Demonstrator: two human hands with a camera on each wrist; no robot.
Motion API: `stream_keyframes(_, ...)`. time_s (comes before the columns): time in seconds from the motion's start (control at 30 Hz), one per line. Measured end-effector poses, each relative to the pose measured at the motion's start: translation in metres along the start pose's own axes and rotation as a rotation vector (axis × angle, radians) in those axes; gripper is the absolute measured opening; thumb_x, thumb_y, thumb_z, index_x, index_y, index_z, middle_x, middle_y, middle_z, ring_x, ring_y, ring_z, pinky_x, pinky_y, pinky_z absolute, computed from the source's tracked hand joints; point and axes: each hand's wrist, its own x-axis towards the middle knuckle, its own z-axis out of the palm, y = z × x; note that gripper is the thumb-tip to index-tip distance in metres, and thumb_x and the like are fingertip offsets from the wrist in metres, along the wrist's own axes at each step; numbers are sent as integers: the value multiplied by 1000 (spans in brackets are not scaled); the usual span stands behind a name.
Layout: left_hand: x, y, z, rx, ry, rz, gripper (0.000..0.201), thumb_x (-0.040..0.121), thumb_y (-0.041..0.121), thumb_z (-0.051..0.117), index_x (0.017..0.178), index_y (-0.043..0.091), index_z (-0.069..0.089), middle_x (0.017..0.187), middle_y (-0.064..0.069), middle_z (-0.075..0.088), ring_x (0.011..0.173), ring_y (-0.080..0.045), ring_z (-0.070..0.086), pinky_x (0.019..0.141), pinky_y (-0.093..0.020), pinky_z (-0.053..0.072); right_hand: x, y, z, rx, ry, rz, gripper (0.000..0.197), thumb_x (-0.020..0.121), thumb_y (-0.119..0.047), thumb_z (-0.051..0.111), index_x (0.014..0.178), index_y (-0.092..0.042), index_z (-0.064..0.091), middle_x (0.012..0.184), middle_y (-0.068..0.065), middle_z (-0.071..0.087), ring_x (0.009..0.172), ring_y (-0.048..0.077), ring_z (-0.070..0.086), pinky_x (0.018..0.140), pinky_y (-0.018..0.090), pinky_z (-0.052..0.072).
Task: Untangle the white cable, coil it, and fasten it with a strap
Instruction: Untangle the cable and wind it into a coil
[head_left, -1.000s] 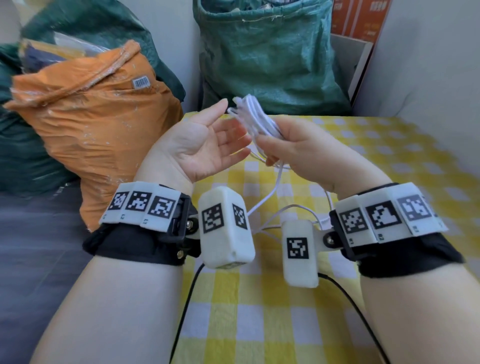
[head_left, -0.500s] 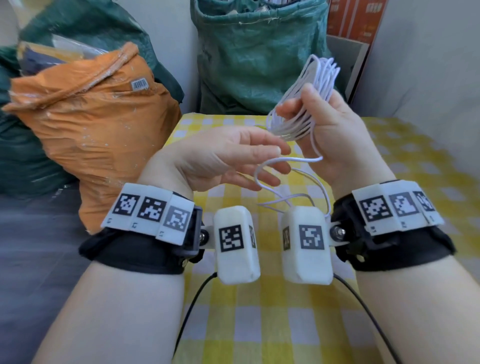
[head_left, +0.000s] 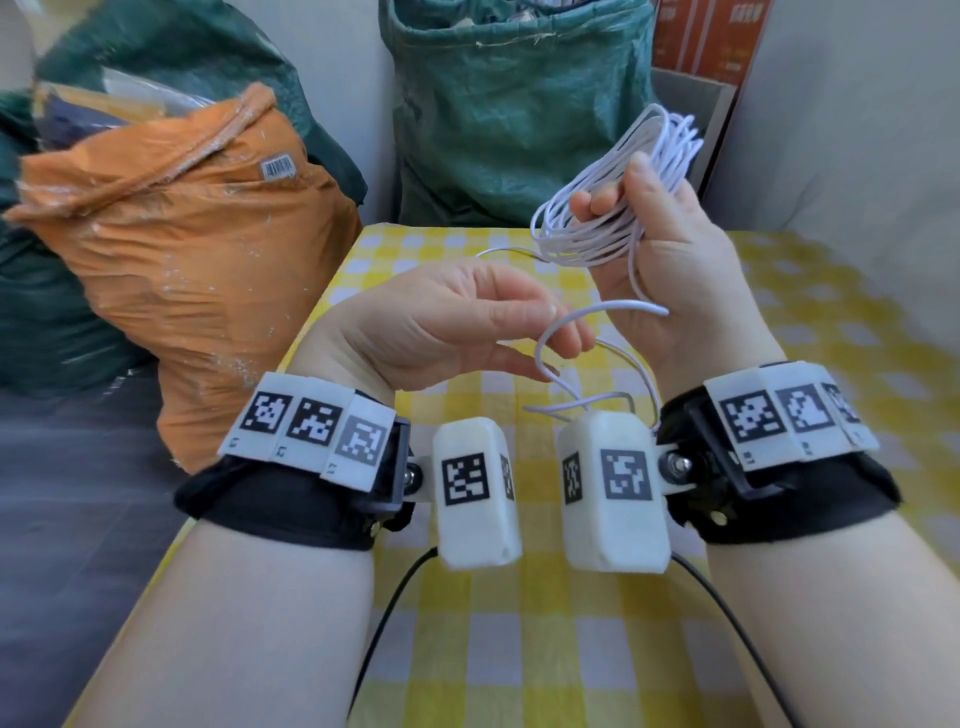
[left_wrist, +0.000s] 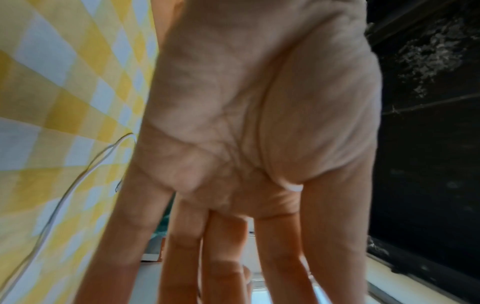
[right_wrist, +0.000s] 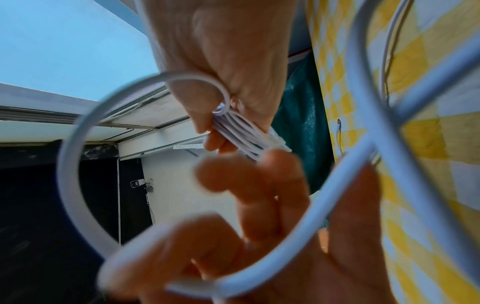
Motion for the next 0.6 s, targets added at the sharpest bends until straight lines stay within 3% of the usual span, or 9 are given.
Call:
stream_keyframes(0.1, 0, 0, -2, -90, -20, 51, 24, 82, 33, 64, 72, 13, 70, 86, -7, 68, 90, -22, 64, 87, -39, 53, 2, 1, -2, 3, 10, -6, 22, 102, -14, 38, 82, -10, 46, 58, 0, 55, 65, 16, 59, 79, 33, 49)
stream_keyframes(0.17, 1, 2, -4, -118, 44, 40, 28, 90, 29, 59, 65, 17, 64, 65, -1, 60, 71, -20, 62, 80, -36, 54, 3, 1, -3, 32, 12, -9, 24, 102, -14, 37, 80, -10, 46, 56, -1, 55, 64, 15, 57, 77, 32, 48)
stream_keyframes(0.23, 2, 3, -7, -160, 182, -11, 36, 93, 29, 47, 61, 19, 57, 52, 4, 41, 51, -14, 44, 68, -31, 53, 5, -1, -5, 90, 16, -1, 26, 102, -15, 37, 79, -10, 46, 55, -1, 54, 61, 15, 57, 77, 32, 48)
stream_keyframes(0.33, 3, 0, -18, -98, 463, -97, 30, 92, 32, 52, 66, 16, 51, 50, 6, 28, 47, -10, 24, 50, -21, 34, 6, -8, -7, 216, 41, 32, 29, 103, -18, 36, 77, -10, 46, 53, -2, 50, 52, 13, 55, 78, 34, 48)
stream_keyframes(0.43, 1, -8, -30, 22, 715, -187, 24, 93, 25, 55, 71, 15, 51, 49, 6, 27, 45, -8, 20, 49, -22, 19, 5, -13, -7, 270, 57, 71, 37, 103, -22, 33, 70, -13, 44, 48, -6, 42, 44, 9, 45, 69, 28, 49)
stream_keyframes(0.6, 0, -10, -34, 63, 848, -253, 17, 91, 14, 59, 75, 17, 55, 48, 7, 40, 40, -5, 26, 42, -18, 21, 0, -11, -4, 170, -59, 241, 33, 103, -29, 33, 76, -14, 45, 44, -12, 27, 34, 3, 26, 46, 17, 39)
